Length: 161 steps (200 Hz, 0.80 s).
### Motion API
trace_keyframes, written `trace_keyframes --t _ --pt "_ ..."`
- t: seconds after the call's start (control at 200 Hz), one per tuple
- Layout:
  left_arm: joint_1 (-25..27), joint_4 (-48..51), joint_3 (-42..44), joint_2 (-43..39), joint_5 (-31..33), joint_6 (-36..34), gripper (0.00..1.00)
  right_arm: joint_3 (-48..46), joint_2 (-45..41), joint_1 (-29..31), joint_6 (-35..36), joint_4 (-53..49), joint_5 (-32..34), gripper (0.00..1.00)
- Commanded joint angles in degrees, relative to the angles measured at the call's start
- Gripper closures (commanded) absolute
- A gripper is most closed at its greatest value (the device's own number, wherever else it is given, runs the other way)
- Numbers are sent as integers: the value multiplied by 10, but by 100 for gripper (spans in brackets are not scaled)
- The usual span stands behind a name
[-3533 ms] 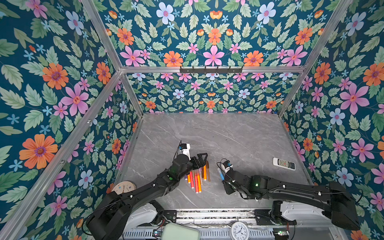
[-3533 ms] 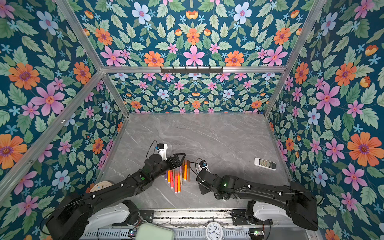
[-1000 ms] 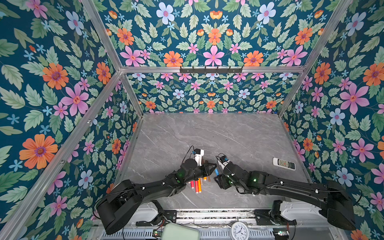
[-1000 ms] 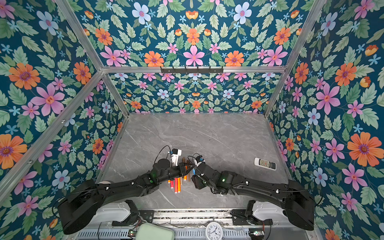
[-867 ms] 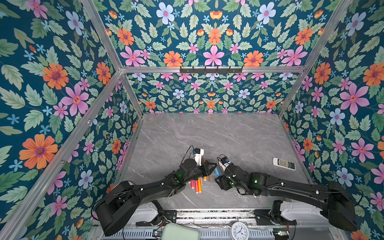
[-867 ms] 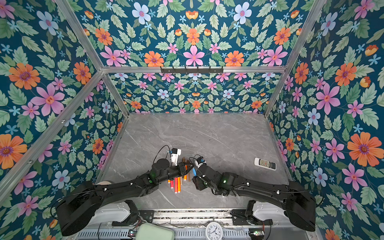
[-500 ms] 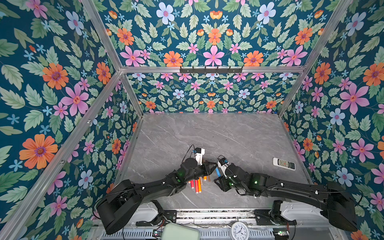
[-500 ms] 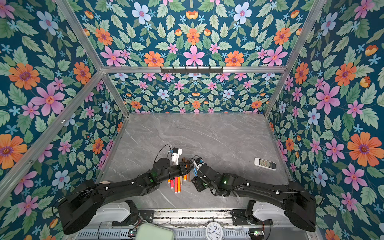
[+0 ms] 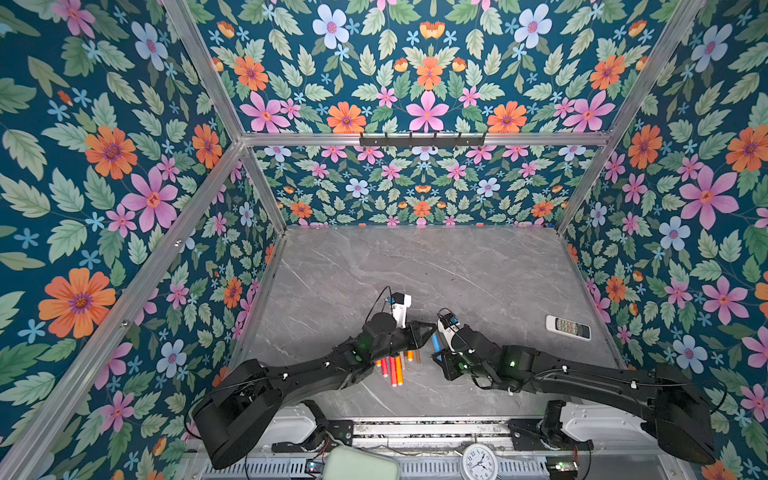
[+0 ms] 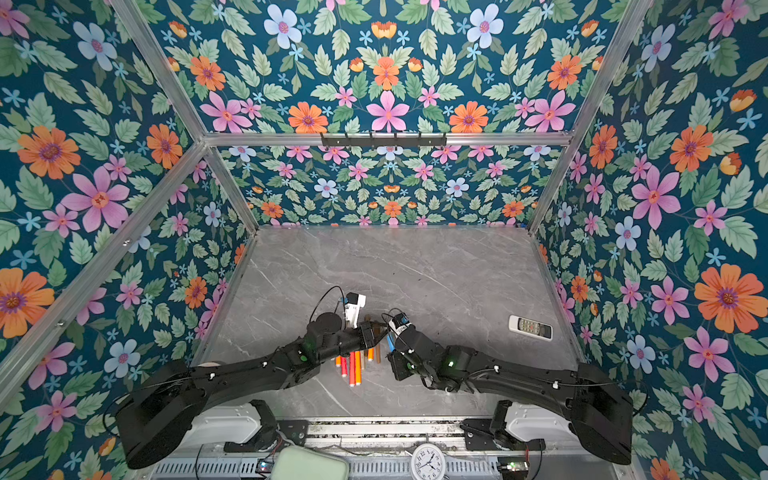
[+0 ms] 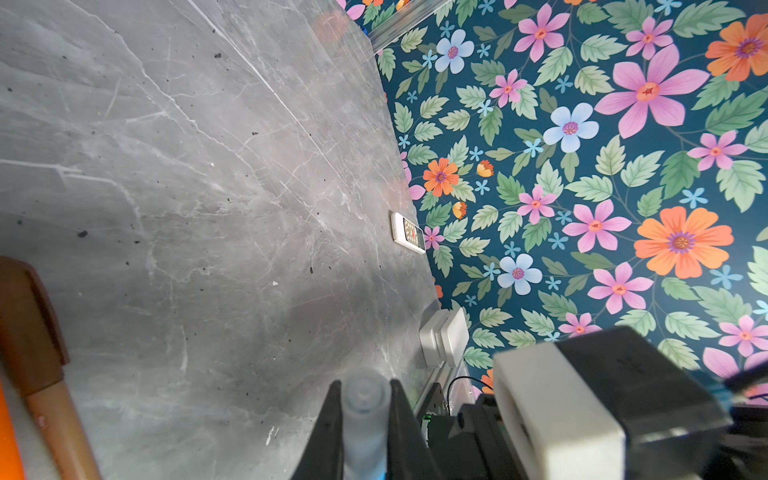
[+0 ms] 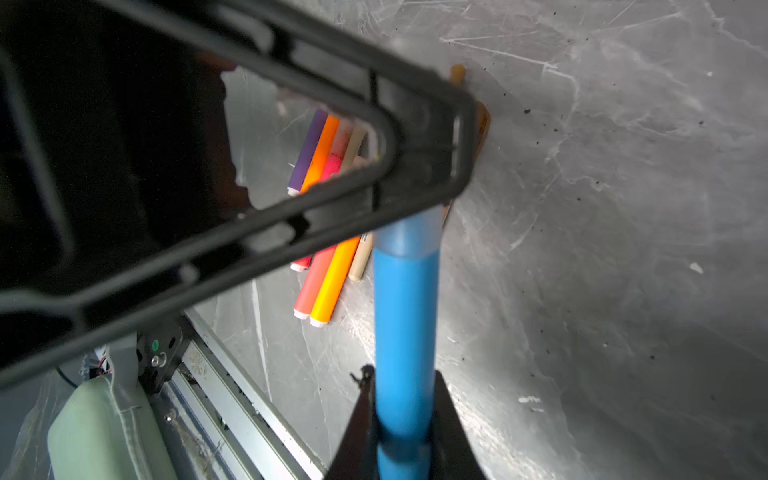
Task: Open the pen caps
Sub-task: 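Hold the cap with the left gripper and pull the marker away with the right gripper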
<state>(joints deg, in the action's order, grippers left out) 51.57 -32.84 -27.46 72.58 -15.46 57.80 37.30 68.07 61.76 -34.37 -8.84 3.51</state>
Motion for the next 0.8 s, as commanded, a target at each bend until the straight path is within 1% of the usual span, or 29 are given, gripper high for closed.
trace_keyframes --t 0.0,0.23,0.47,0.65,0.8 --pt "-5 9 -19 -11 6 -30 100 -6 -1 1 0 2 -15 100" --pt "-25 58 -44 -24 1 -57 100 -23 -9 1 -3 17 -21 100" --pt "-56 43 -49 -17 -24 -54 100 -38 5 1 -2 49 -58 100" --pt "-105 38 -48 -21 -56 -50 100 -48 10 1 -9 68 -64 100" --pt "-144 42 -42 -31 -68 -51 100 -48 17 1 -7 70 -67 100"
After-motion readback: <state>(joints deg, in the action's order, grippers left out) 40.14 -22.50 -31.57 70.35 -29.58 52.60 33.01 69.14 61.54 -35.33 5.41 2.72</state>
